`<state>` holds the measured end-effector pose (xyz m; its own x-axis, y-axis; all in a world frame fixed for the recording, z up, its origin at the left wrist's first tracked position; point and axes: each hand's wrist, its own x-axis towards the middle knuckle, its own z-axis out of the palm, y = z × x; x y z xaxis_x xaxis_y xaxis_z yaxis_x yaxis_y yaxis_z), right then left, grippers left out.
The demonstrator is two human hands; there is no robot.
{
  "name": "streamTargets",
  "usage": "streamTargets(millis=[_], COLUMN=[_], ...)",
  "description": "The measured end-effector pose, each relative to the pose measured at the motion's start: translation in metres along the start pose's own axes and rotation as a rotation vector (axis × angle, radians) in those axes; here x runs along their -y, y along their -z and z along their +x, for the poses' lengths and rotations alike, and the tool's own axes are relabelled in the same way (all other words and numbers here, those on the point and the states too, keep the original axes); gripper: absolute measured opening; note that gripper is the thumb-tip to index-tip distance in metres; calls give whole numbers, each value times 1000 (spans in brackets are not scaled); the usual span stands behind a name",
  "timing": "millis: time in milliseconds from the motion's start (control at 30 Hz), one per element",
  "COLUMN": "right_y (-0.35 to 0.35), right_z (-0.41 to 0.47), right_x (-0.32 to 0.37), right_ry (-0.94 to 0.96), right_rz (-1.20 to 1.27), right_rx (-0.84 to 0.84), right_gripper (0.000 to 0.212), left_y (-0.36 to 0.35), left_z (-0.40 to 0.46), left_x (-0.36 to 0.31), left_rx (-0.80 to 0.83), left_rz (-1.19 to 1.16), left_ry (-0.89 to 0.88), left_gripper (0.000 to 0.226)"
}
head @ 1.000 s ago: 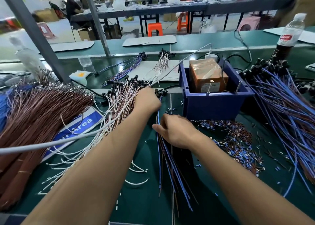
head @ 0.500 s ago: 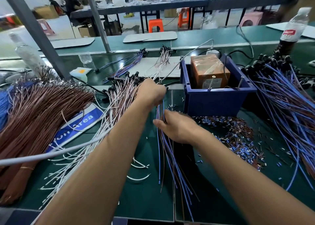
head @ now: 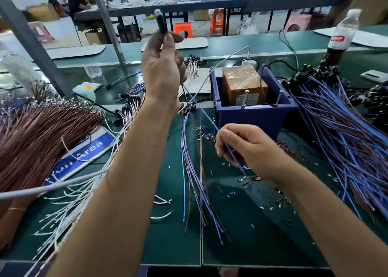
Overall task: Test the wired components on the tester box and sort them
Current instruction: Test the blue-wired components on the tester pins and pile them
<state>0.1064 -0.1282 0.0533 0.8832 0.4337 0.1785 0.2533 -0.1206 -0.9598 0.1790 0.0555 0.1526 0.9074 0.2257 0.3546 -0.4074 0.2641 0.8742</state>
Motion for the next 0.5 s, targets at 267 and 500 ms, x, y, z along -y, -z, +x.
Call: streamTargets(millis=[267,500], right_y=[14,31], right_z=[-15,-29], right_x=[4,-3], right_ry=[-19,-21], right_rz=[136,251], right_rx=[8,72], right_gripper=[36,29], left_y=[-47,-42], left_z=[-23,-15], left_x=[9,17], left_rx=[31,-108], left_rz=[-289,-210], left_ry=[15,0], left_gripper=[21,26])
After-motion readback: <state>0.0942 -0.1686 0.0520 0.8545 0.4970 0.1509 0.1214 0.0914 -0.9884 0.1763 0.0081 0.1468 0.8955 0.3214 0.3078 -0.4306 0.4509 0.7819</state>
